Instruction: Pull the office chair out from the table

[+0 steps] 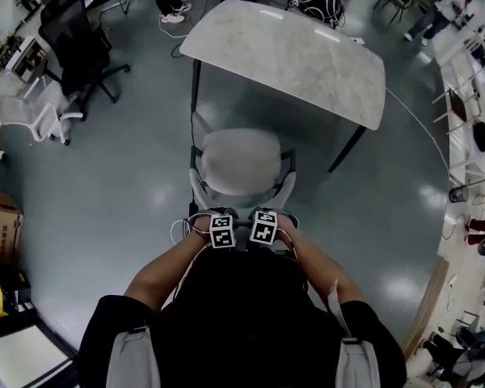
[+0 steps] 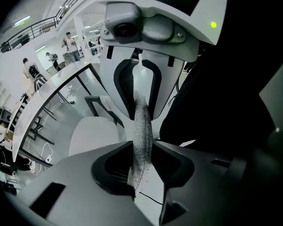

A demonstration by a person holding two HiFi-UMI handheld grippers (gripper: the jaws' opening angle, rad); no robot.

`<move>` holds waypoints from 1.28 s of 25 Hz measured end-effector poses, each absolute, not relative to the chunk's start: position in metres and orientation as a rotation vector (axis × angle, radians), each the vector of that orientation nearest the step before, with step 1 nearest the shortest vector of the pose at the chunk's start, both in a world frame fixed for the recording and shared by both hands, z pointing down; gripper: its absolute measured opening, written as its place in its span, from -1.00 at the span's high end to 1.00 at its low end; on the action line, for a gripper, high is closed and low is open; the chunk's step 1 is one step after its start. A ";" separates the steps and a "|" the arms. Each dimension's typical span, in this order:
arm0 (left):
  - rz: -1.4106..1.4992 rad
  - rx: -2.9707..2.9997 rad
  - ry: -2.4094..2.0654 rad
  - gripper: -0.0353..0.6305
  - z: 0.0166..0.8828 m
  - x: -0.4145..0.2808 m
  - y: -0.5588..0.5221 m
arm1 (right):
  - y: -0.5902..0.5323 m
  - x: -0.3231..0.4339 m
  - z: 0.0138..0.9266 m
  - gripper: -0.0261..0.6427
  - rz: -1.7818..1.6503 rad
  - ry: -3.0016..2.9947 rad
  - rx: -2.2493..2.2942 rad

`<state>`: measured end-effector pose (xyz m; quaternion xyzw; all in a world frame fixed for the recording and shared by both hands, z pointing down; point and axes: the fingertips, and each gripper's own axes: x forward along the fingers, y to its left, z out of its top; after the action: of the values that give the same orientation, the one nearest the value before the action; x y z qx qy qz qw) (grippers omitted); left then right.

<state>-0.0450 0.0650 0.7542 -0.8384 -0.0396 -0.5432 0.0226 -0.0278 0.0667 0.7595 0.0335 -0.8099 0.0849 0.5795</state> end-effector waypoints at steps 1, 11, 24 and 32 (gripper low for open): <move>-1.671 -2.599 -0.118 0.53 0.750 -0.045 0.064 | 0.065 -0.027 0.757 0.56 0.198 -1.900 0.085; -1.383 -2.882 0.063 0.53 0.676 -0.035 0.048 | 0.036 -0.045 0.672 0.62 0.383 -2.209 0.288; -0.693 -3.224 0.387 0.82 0.499 -0.023 -0.016 | -0.028 -0.026 0.469 0.84 0.523 -2.758 0.627; -0.273 -3.356 0.317 0.86 0.406 -0.025 -0.015 | -0.019 -0.027 0.371 0.86 0.422 -3.003 0.672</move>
<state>-0.0250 -0.0150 0.4060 -0.9851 0.0930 -0.0802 -0.1200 -0.0272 -0.0186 0.3712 0.2161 -0.9667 0.1359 0.0176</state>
